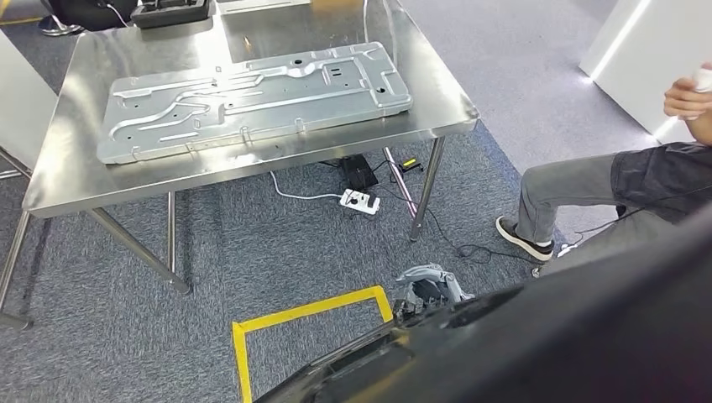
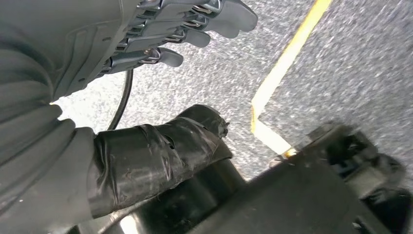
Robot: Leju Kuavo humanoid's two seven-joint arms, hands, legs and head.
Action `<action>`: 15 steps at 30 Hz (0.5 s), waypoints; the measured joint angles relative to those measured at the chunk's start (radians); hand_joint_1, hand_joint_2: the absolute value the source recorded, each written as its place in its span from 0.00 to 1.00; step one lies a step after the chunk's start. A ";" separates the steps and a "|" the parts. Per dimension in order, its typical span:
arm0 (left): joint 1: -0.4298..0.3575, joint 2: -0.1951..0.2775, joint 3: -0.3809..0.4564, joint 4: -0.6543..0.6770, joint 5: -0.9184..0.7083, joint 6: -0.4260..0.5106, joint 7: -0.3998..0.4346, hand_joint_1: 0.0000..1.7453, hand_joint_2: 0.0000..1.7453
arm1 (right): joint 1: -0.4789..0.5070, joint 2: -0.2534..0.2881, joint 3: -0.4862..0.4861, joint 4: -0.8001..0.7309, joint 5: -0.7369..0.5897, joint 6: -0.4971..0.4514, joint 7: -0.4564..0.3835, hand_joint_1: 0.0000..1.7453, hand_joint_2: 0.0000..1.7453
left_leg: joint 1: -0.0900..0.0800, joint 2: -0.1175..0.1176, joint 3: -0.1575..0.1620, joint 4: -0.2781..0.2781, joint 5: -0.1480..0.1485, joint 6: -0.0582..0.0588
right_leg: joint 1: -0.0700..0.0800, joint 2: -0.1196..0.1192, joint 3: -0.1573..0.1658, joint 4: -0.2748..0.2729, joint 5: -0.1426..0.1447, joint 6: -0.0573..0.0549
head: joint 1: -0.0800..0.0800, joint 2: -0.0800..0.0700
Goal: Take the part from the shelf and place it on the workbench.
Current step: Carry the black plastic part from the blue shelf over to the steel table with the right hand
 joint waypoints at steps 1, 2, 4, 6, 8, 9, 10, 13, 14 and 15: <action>0.001 -0.002 0.003 0.000 0.004 0.005 -0.006 0.00 1.00 | 0.000 -0.002 -0.001 0.000 -0.006 0.000 0.000 1.00 1.00 | 0.001 0.000 0.006 0.001 -0.006 -0.001 | -0.003 0.000 -0.018 0.018 0.010 0.004 | 0.000 0.000; 0.003 -0.003 0.005 0.000 0.007 0.009 -0.011 0.00 1.00 | 0.000 -0.005 -0.001 0.000 -0.012 0.000 0.001 1.00 1.00 | 0.002 -0.001 0.014 0.002 -0.013 -0.003 | -0.007 -0.001 -0.019 0.000 0.039 0.007 | 0.000 0.000; 0.005 -0.005 0.010 0.000 0.011 0.016 -0.019 0.00 1.00 | -0.002 -0.008 -0.001 -0.001 -0.020 0.000 0.004 1.00 1.00 | 0.005 -0.003 0.028 0.007 -0.030 -0.011 | -0.015 -0.001 0.019 -0.111 0.121 0.014 | 0.000 0.000; 0.003 -0.006 0.015 0.000 0.015 0.019 -0.022 0.00 1.00 | -0.007 -0.010 0.001 -0.001 -0.025 0.000 0.009 1.00 1.00 | 0.004 -0.006 0.033 0.018 -0.047 -0.023 | -0.016 0.001 0.054 -0.199 0.156 0.010 | 0.001 0.000; 0.001 -0.006 0.019 0.000 0.019 0.010 -0.015 0.00 1.00 | -0.016 -0.010 0.006 -0.002 -0.030 0.000 0.012 1.00 1.00 | 0.001 -0.008 0.032 0.023 -0.055 -0.033 | -0.012 0.003 0.060 -0.215 0.148 -0.005 | -0.004 0.000; 0.000 -0.005 0.021 0.000 0.021 0.002 -0.007 0.00 1.00 | -0.023 -0.010 0.009 -0.002 -0.031 0.000 0.012 1.00 1.00 | 0.002 -0.007 0.034 0.022 -0.057 -0.036 | -0.012 0.004 0.061 -0.214 0.146 -0.014 | -0.007 0.000; 0.000 -0.004 0.022 0.000 0.021 -0.007 0.001 0.00 1.00 | -0.031 -0.010 0.012 -0.002 -0.031 0.000 0.012 1.00 1.00 | 0.003 -0.006 0.034 0.028 -0.062 -0.040 | -0.012 0.005 0.065 -0.216 0.143 -0.020 | -0.010 0.000; -0.002 0.000 0.024 0.000 0.023 -0.025 0.017 0.00 1.00 | -0.050 -0.008 0.019 -0.002 -0.033 0.001 0.011 1.00 1.00 | 0.005 -0.003 -0.027 0.151 -0.110 -0.053 | -0.013 -0.001 0.086 -0.220 0.131 -0.038 | -0.030 0.000; -0.002 0.002 0.025 0.000 0.023 -0.029 0.020 0.00 1.00 | -0.054 -0.007 0.021 0.000 -0.034 0.001 0.010 1.00 1.00 | 0.005 -0.002 -0.072 0.223 -0.131 -0.055 | -0.010 -0.003 0.093 -0.221 0.126 -0.042 | -0.037 0.000; -0.001 0.005 0.027 0.000 0.025 -0.031 0.022 0.00 1.00 | -0.057 -0.007 0.023 0.002 -0.035 0.001 0.010 1.00 1.00 | 0.004 -0.002 -0.115 0.285 -0.142 -0.055 | -0.008 -0.004 0.099 -0.221 0.120 -0.045 | -0.039 0.000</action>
